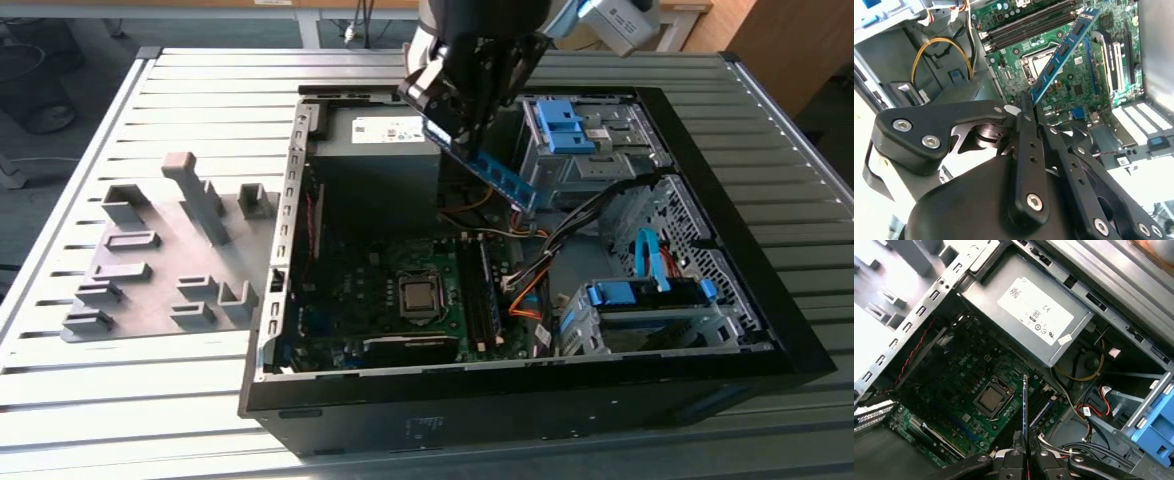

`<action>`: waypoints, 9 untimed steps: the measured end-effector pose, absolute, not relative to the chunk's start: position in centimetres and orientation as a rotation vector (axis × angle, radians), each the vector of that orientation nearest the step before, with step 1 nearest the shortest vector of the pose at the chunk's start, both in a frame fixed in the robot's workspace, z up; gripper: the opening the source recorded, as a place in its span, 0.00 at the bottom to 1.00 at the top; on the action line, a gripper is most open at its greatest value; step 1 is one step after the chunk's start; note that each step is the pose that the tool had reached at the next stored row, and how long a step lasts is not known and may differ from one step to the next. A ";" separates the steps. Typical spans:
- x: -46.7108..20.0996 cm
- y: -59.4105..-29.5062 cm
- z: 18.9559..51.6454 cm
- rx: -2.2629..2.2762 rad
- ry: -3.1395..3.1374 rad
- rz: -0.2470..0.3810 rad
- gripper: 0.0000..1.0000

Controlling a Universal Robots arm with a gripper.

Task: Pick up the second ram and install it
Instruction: 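Insert the second ram into the second slot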

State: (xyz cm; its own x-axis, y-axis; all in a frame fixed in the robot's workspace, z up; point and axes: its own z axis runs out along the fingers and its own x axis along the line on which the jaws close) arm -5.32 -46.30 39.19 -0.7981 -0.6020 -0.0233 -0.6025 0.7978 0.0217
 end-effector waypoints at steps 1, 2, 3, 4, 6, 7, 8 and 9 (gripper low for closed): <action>-5.3 -46.3 39.2 -0.974 2.970 0.044 0.14; -5.3 -46.3 39.2 -0.952 2.977 0.043 0.14; -5.3 -46.3 39.2 -0.927 2.985 0.043 0.14; -5.3 -46.3 39.2 -0.900 2.993 0.043 0.14; -5.3 -46.3 39.2 -0.845 3.008 0.043 0.14; -5.3 -46.3 39.2 -0.818 3.015 0.042 0.14; -5.3 -46.3 39.2 -0.792 3.022 0.042 0.14; -5.3 -46.3 39.1 -0.766 3.029 0.042 0.14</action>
